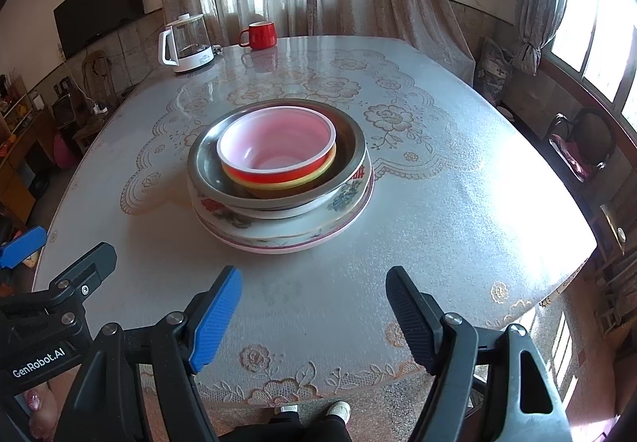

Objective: Organize plates and bowls

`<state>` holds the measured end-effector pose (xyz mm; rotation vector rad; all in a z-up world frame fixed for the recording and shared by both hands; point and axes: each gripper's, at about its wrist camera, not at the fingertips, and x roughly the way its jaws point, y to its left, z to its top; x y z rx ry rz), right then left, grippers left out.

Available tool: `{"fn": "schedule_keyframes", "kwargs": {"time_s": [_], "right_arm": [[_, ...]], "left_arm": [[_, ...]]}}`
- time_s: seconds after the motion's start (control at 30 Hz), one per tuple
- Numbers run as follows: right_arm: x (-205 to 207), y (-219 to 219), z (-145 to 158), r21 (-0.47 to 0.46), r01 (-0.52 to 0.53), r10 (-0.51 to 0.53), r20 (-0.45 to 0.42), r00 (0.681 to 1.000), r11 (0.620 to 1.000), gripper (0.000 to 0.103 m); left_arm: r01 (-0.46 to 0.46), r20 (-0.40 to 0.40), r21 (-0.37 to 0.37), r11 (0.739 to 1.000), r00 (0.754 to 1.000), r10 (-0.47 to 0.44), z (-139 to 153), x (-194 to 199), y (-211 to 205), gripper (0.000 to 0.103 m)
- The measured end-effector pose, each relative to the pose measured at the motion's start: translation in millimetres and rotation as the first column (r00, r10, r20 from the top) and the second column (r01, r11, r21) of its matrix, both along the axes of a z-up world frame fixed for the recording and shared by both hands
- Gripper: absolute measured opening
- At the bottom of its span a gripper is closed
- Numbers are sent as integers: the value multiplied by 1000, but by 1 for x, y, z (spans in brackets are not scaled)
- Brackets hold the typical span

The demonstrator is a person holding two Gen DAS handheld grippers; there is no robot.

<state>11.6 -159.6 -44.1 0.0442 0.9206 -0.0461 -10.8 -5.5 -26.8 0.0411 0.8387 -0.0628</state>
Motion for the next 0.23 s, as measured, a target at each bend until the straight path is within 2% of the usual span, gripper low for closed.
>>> {"fn": "schedule_keyframes", "kwargs": {"time_s": [0.23], "right_arm": [[5, -1, -1, -4, 7, -7, -7, 1000, 1000, 76]], "left_arm": [[4, 10, -19, 1000, 1000, -4, 0, 8, 0, 103]]}}
